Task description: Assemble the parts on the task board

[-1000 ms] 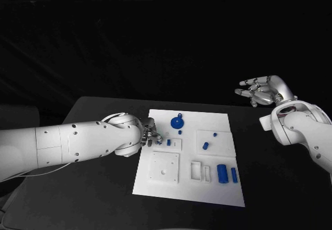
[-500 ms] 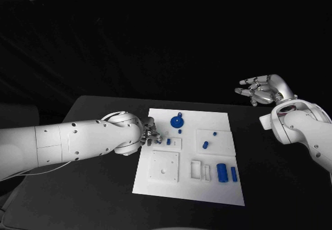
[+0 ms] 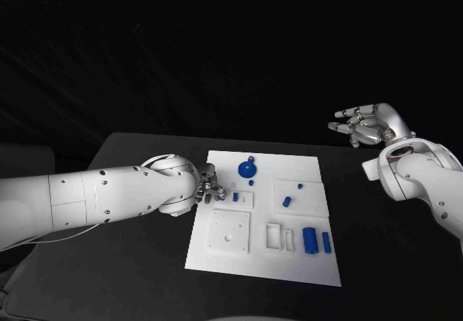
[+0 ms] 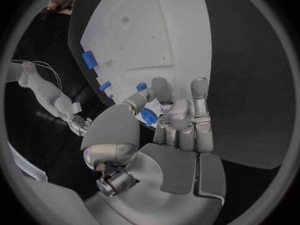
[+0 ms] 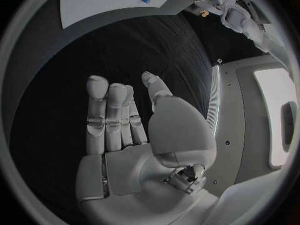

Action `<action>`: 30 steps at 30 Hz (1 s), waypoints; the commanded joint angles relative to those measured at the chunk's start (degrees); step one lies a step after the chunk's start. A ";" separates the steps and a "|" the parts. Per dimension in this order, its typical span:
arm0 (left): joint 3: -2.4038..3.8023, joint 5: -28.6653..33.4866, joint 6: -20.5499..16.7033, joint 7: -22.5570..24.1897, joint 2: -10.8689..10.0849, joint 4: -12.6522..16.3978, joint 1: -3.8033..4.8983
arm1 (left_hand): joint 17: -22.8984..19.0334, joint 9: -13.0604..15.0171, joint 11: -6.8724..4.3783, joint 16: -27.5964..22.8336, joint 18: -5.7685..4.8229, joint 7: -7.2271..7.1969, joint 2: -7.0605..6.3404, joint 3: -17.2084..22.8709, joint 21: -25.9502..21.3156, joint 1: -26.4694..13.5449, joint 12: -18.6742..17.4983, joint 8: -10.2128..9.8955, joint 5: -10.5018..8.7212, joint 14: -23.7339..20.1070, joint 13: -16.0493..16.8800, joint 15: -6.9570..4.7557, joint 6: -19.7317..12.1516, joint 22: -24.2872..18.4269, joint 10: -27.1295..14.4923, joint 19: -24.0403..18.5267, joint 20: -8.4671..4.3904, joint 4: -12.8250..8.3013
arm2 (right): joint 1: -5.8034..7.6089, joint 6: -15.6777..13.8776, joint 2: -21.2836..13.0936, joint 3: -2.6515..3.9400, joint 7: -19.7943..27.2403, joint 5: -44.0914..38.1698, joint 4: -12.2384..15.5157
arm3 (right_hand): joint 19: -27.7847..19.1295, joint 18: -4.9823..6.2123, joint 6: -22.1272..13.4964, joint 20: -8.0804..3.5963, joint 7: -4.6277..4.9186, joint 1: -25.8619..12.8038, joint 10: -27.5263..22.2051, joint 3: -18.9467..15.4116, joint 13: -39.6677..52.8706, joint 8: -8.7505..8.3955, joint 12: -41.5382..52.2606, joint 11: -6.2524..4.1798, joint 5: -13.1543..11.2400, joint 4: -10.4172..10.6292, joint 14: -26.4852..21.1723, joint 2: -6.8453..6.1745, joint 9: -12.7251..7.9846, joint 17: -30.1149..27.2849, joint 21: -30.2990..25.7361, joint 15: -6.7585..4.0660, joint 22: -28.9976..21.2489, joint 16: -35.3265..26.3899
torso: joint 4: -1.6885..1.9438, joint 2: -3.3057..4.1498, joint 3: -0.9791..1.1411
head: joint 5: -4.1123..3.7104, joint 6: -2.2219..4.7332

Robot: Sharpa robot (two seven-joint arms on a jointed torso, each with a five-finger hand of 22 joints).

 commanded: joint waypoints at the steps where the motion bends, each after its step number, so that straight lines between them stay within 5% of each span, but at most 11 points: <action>1: -0.20 0.09 2.24 -0.24 0.12 0.05 -0.28 | 0.05 -0.09 -2.04 -0.16 0.80 -5.50 0.55 7.00 0.33 0.07 0.21 0.15 0.22 0.10 -0.05 -0.33 6.38 1.07 0.83 0.00 0.04 -7.33 | 0.01 0.80 0.06 0.03 0.46 -0.48 -0.01 | 0.16 0.35 -0.29 0.13 0.05 -0.05 -0.06 0.24 -0.06 0.26 0.03 0.27 0.21 -0.08 -0.31 -0.31 -0.08 -0.05 0.09 0.25 2.92 0.21 | -0.01 0.00 0.02 | 0.06 -0.02; 30: -0.17 1.02 5.68 -0.44 1.03 -2.17 -0.26 | 1.08 1.71 -1.56 0.12 1.35 -5.75 0.96 7.29 0.71 -1.09 1.14 0.14 0.26 0.35 1.33 0.01 7.03 1.07 0.87 -0.15 0.68 -7.88 | 0.00 0.97 0.20 0.02 0.40 -0.55 -0.25 | 0.15 0.35 -0.28 0.12 0.05 0.06 -0.09 0.52 -0.18 0.25 0.17 0.25 0.27 -0.45 -0.31 -0.27 -0.09 -0.09 0.20 0.24 2.93 0.26 | -0.06 -0.01 0.07 | -0.16 -0.24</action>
